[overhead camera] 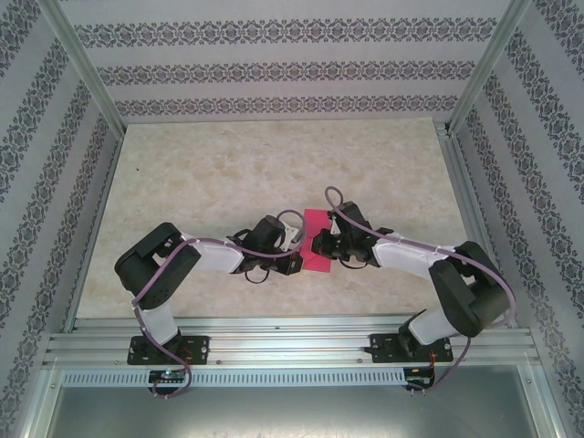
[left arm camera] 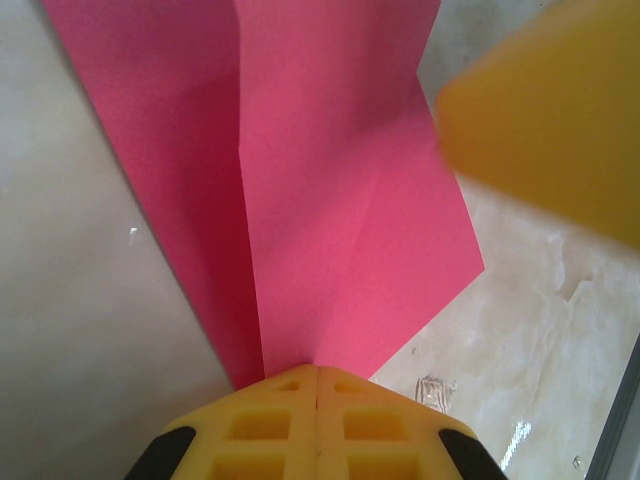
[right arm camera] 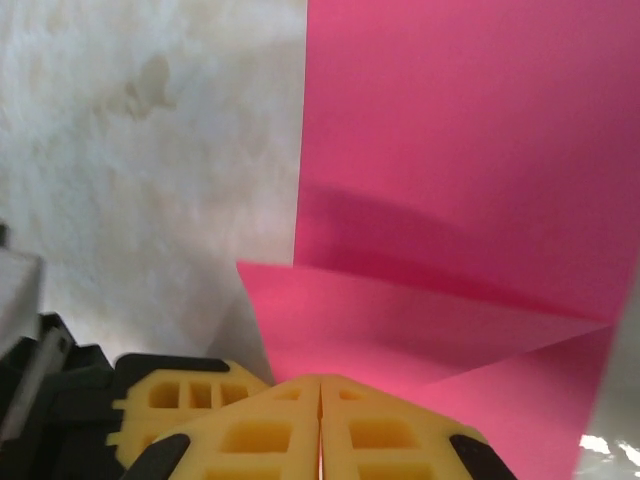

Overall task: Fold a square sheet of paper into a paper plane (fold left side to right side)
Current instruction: Fold the triangle a second time at the center of the table.

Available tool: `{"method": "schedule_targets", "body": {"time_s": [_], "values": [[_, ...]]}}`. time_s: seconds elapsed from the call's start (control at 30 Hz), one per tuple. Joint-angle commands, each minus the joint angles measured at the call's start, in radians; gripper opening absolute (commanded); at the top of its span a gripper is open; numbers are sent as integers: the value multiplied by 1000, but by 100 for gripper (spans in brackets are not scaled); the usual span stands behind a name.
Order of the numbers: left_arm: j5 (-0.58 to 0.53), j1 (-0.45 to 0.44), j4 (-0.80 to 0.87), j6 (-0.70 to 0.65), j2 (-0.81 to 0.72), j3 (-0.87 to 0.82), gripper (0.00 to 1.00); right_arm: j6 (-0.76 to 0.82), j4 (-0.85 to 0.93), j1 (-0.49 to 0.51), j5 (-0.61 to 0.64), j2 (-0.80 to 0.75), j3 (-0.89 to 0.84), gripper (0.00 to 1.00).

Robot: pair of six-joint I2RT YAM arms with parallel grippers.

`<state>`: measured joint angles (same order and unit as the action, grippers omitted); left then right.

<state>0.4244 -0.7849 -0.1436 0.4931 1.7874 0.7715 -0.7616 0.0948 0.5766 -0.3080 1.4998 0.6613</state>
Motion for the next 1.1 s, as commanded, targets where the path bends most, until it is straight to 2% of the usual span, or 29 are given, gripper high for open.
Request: {"method": "schedule_targets", "body": {"time_s": [0.0,0.23,0.47,0.8,0.9,1.07], "values": [[-42,-14,177,9,26,-24,1,-59,-71,21,9,62,-8,8],[-42,-13,179,13,18,-29,1,-16,26,11,75,162,42,8],[-46,-13,214,15,-29,-89,4,3,112,-20,110,188,57,8],[-70,-6,245,34,-156,-160,4,26,53,-19,54,157,63,8],[-67,18,255,28,-208,-117,14,37,37,-27,38,88,65,11],[-12,61,222,15,-219,-2,32,52,37,-89,41,-68,35,25]]}}
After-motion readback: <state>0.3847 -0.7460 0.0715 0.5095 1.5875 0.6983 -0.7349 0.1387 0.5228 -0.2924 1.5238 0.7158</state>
